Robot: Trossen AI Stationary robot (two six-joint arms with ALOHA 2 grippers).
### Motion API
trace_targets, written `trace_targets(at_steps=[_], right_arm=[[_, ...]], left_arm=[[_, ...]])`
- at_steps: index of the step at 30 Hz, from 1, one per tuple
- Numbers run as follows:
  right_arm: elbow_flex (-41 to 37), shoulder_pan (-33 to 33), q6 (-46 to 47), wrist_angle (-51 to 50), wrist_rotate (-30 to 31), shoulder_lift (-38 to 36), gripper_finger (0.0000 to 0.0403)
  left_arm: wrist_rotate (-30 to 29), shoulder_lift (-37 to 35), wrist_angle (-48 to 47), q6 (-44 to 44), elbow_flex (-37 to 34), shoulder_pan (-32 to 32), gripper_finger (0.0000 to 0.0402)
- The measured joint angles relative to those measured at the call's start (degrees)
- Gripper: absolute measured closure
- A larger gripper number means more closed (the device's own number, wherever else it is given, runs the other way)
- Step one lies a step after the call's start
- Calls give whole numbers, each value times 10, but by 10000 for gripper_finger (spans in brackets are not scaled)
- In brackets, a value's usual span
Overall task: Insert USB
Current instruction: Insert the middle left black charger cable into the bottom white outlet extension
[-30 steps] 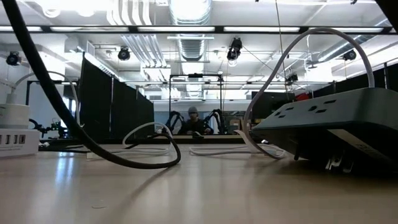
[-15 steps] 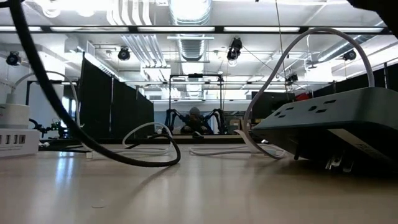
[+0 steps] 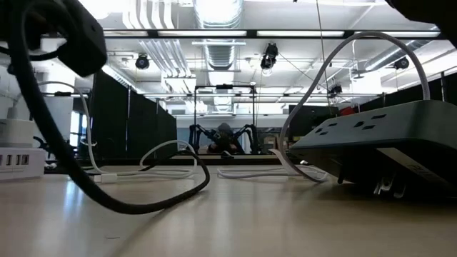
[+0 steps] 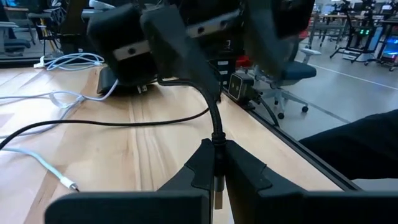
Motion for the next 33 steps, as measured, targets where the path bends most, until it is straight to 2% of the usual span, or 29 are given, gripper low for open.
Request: trace_targets(at_steps=[7,17,23,28,33], right_arm=[[0,-13,-9,-31,6,0,229],[0,-31,-36,7,10,0,229],[0,-36,-41,19,-22,0,237],[0,-39,-41,24,-40,0,282],[0,-41,-40,24,-52,0,380]], left_arm=[[-1,-6,13,-2,0,0,392],[-1,-24,13,0,1,0,392],[1,-25,13,1,1,0,392],[3,-25,13,5,1,0,392],[0,-26,13,5,1,0,392]])
